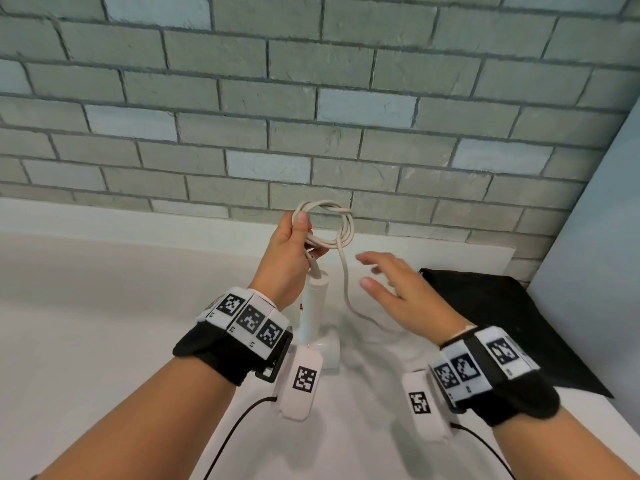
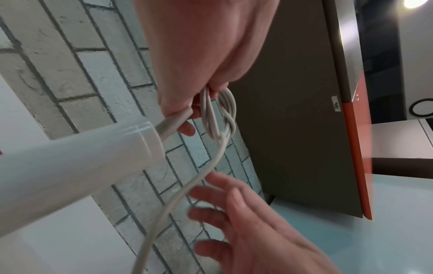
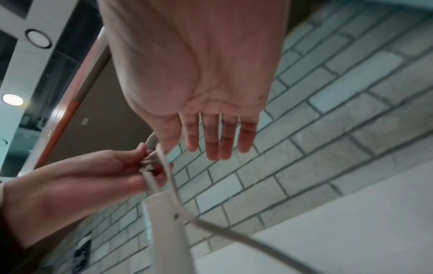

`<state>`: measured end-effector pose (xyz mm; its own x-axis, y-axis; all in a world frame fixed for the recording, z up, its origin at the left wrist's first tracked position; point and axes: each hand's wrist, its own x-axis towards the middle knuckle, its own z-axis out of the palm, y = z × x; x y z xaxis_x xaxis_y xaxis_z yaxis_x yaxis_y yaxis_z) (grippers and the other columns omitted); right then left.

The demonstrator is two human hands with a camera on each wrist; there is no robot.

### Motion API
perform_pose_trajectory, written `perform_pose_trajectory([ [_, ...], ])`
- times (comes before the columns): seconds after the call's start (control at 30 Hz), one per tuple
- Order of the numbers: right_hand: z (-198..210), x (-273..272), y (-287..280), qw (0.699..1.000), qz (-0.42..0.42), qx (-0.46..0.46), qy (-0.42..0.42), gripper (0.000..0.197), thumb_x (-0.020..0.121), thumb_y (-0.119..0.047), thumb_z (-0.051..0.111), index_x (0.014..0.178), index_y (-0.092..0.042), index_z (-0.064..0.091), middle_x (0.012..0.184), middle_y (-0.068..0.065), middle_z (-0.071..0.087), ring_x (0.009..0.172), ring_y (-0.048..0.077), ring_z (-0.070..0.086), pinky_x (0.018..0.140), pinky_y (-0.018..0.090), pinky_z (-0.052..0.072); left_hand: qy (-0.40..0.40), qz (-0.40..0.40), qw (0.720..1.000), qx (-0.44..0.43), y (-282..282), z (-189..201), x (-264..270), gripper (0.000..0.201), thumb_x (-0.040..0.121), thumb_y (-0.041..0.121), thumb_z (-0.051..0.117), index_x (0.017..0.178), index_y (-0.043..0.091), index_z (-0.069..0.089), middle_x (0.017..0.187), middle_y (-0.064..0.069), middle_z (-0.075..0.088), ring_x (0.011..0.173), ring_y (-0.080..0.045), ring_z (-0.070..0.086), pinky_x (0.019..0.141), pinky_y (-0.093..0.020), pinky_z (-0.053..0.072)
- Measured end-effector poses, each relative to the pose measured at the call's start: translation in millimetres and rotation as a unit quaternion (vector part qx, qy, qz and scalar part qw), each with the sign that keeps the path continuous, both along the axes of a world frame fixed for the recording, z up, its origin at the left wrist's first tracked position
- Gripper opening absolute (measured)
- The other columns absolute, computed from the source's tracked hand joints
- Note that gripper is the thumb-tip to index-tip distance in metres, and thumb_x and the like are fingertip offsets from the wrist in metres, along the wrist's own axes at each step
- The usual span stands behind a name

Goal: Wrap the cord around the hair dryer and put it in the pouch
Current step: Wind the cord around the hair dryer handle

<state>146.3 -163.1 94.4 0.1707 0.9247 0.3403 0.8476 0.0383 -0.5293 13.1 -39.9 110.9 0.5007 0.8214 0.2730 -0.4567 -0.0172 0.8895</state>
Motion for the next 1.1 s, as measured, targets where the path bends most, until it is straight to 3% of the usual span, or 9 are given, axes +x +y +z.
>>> perform_pose_trajectory([
  [0.1, -5, -16, 16, 0.984, 0.103, -0.076, 0.122, 0.026, 0.097, -0.02, 0.038, 0.12, -0.018, 0.05, 0.1, -0.003, 0.06, 0.097, 0.011, 0.057, 0.092, 0.023, 0.042, -0.01, -0.011, 1.0, 0.001, -1, -2, 0, 0.032, 0.099, 0.027, 0.03, 0.072, 0.015, 0.042, 0.059, 0.005, 0.045, 0.059, -0.01, 0.048, 0.087, -0.036, 0.05],
  [0.2, -5, -10, 17, 0.959, 0.126, -0.093, 0.234, 0.024, 0.097, -0.014, 0.037, 0.097, -0.016, 0.06, 0.068, 0.003, 0.053, 0.06, 0.01, 0.055, 0.069, 0.02, 0.046, -0.024, -0.018, 0.999, -0.015, 1, -2, -6, 0.033, 0.099, 0.026, 0.03, 0.072, 0.014, 0.043, 0.053, 0.01, 0.049, 0.055, -0.009, 0.051, 0.087, -0.036, 0.051],
  [0.33, -3, 3, 14, 0.935, 0.111, -0.122, 0.315, 0.028, 0.096, -0.015, 0.041, 0.075, -0.008, 0.059, 0.054, -0.006, 0.05, 0.043, 0.008, 0.041, 0.052, 0.025, 0.037, -0.025, -0.043, 0.998, -0.042, 1, 0, -11, 0.033, 0.1, 0.025, 0.028, 0.072, 0.012, 0.042, 0.065, -0.001, 0.04, 0.057, -0.012, 0.048, 0.074, -0.029, 0.053],
  [0.53, 20, 0, 31, 0.969, 0.03, -0.067, 0.234, 0.018, 0.085, -0.01, 0.061, 0.068, -0.014, 0.065, 0.056, -0.004, 0.052, 0.04, 0.002, 0.036, 0.041, 0.012, 0.029, 0.057, -0.117, 0.991, -0.016, -9, 9, -11, 0.035, 0.099, 0.028, 0.029, 0.071, 0.013, 0.042, 0.061, -0.003, 0.04, 0.048, -0.01, 0.049, 0.056, -0.021, 0.048],
  [0.67, 30, -3, 43, 0.974, 0.045, -0.039, 0.218, 0.016, 0.082, -0.004, 0.062, 0.068, 0.003, 0.061, 0.048, 0.003, 0.045, 0.038, 0.008, 0.033, 0.04, 0.018, 0.028, 0.112, -0.129, 0.985, 0.01, -15, 11, -12, 0.034, 0.099, 0.028, 0.03, 0.07, 0.013, 0.042, 0.056, 0.001, 0.042, 0.047, -0.007, 0.048, 0.055, -0.02, 0.041],
  [0.77, 33, -7, 49, 0.963, 0.08, -0.016, 0.258, 0.024, 0.078, -0.011, 0.068, 0.058, -0.006, 0.056, 0.057, 0.008, 0.045, 0.051, 0.018, 0.034, 0.047, 0.023, 0.026, 0.145, -0.149, 0.978, 0.013, -17, 14, -14, 0.03, 0.099, 0.027, 0.03, 0.078, 0.015, 0.048, 0.067, -0.003, 0.049, 0.062, -0.015, 0.049, 0.06, -0.025, 0.041],
  [0.9, 33, -7, 52, 0.932, 0.116, -0.007, 0.343, 0.006, 0.075, -0.018, 0.067, 0.072, -0.012, 0.067, 0.065, 0.01, 0.056, 0.059, 0.02, 0.046, 0.056, 0.026, 0.036, 0.179, -0.135, 0.974, 0.044, -19, 13, -14, 0.024, 0.099, 0.027, 0.031, 0.092, 0.021, 0.053, 0.09, -0.01, 0.052, 0.076, -0.022, 0.045, 0.06, -0.028, 0.04],
  [1.0, 35, -8, 52, 0.902, 0.128, -0.046, 0.411, 0.022, 0.09, -0.013, 0.049, 0.074, -0.007, 0.063, 0.052, -0.005, 0.057, 0.048, 0.008, 0.047, 0.05, 0.019, 0.037, 0.189, -0.1, 0.974, 0.079, -21, 12, -13, 0.023, 0.1, 0.027, 0.03, 0.092, 0.024, 0.051, 0.086, -0.008, 0.051, 0.073, -0.022, 0.044, 0.055, -0.025, 0.038],
  [1.1, 40, -6, 47, 0.876, 0.117, -0.071, 0.462, 0.043, 0.091, -0.04, 0.043, 0.075, -0.005, 0.064, 0.057, -0.002, 0.061, 0.053, 0.012, 0.049, 0.053, 0.022, 0.036, 0.199, -0.056, 0.972, 0.114, -19, 10, -10, 0.021, 0.099, 0.026, 0.033, 0.095, 0.023, 0.054, 0.091, -0.012, 0.057, 0.08, -0.025, 0.049, 0.061, -0.032, 0.038],
])
